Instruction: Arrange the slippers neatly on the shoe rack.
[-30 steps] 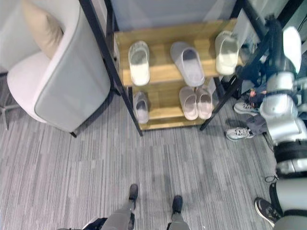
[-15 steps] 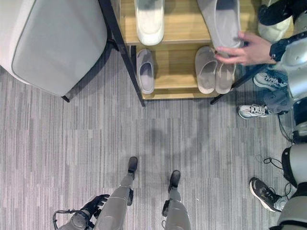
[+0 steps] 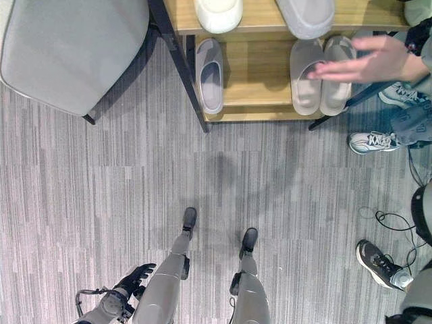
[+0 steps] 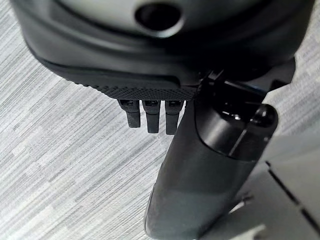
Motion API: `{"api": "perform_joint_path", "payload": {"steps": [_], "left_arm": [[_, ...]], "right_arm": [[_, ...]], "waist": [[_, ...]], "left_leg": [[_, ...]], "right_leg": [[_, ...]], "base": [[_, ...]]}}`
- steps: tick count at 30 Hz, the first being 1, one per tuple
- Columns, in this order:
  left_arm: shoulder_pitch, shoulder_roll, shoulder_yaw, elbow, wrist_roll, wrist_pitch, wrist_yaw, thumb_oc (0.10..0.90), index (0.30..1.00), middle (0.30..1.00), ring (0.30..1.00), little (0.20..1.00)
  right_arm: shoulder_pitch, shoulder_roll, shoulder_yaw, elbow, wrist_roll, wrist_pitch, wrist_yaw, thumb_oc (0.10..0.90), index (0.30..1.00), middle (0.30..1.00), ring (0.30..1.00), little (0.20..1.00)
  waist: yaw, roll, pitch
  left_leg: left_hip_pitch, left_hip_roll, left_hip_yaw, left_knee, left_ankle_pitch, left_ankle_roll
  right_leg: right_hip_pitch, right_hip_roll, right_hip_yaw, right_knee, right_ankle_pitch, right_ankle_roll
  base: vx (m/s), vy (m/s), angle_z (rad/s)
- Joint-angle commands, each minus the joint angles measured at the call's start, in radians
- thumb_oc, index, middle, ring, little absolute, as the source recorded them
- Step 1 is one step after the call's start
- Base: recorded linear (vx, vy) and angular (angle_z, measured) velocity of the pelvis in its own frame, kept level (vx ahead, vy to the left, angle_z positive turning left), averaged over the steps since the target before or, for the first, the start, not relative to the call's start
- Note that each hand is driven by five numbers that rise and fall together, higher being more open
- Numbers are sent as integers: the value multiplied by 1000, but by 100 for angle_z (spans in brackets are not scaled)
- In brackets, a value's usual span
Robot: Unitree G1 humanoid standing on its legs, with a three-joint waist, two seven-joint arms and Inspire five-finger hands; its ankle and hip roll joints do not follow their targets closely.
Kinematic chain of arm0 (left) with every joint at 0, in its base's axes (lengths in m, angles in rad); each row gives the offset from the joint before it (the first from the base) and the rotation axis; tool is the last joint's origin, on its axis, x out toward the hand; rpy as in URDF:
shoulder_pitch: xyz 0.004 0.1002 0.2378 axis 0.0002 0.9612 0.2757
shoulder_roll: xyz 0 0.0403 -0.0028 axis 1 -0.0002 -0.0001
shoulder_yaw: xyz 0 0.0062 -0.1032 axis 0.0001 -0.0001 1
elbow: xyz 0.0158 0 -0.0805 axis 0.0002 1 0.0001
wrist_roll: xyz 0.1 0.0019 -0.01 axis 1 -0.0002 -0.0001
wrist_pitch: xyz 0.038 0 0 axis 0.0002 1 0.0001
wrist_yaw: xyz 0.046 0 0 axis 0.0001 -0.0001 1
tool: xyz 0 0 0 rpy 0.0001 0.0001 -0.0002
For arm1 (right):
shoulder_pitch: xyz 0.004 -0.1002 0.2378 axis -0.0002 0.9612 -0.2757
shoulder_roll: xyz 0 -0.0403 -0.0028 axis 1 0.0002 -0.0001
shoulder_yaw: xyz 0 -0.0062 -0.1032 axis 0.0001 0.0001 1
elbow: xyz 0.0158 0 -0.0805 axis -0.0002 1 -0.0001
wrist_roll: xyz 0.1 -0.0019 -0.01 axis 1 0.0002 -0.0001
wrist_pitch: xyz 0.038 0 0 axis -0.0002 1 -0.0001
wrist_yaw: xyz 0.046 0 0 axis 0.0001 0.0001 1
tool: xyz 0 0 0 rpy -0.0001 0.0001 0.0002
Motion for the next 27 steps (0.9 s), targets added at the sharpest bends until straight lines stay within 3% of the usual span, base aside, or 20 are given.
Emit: {"api": "perform_joint_path", "payload": {"steps": [1,7,14,17,18,21,23,25,27], "left_arm": [[-48,-17,-23,-29,-42,-56,5,800,900,900,900,900],[-69,-9,-22,-8,-33,-58,20,800,900,900,900,900],[-84,-14,6,6,-38,-54,32,800,900,900,900,900],[-72,-21,39,4,-34,-51,33,800,900,900,900,900],[-65,-22,57,6,-26,-50,32,800,900,900,900,900],[-42,-13,93,16,-12,-39,25,800,900,900,900,900],[-29,-19,111,24,-1,-31,22,800,900,900,900,900],[-6,-31,134,58,29,-11,-3,800,900,900,900,900],[10,-34,147,66,50,-3,-16,800,900,900,900,900]], "right_arm": [[-218,-110,88,-11,28,-27,-98,800,900,900,900,900],[-253,-109,105,6,71,-36,-94,800,900,900,900,900],[-156,-145,-43,-163,180,-109,-146,800,900,900,900,900],[14,-191,-215,-339,157,-136,-191,800,900,900,900,900],[163,-197,-364,-410,142,-147,-214,800,900,900,900,900],[423,-142,-589,-493,133,-159,-214,800,900,900,900,900],[586,-73,-719,-568,138,-172,-203,800,900,900,900,900],[876,98,-893,-684,134,-181,-153,800,900,900,900,900],[1002,178,-929,-729,126,-164,-106,800,900,900,900,900]], "waist": [[3,-25,-29],[4,-24,-22],[-4,-33,-27],[-18,-47,-32],[-27,-60,-40],[-40,-92,-51],[-49,-102,-52],[-55,-107,-62],[-59,-98,-65]], "left_leg": [[-15,-8,-29,55,-110,-45],[-67,-18,-35,69,-109,-48],[-82,-21,-37,61,-105,-50],[-65,-22,-42,71,-128,-45],[-64,-26,-47,91,-138,-38],[-31,-32,-51,160,-195,-15],[-10,-39,-50,204,-227,-2],[67,-67,-44,280,-302,29],[121,-80,-39,305,-333,47]], "right_leg": [[-26,-18,14,65,-79,39],[-71,-26,9,74,-74,43],[-81,-29,2,63,-65,52],[-56,-31,-6,62,-73,55],[-41,-34,-12,61,-69,58],[15,-40,-9,70,-74,62],[46,-46,-5,83,-79,64],[116,-64,9,145,-104,64],[141,-76,18,209,-110,66]], "base": [[-47,13,5],[-43,14,10],[-17,10,5],[-8,7,8],[-20,24,11],[16,44,18],[39,94,-8],[124,238,-20],[127,230,-15]]}}
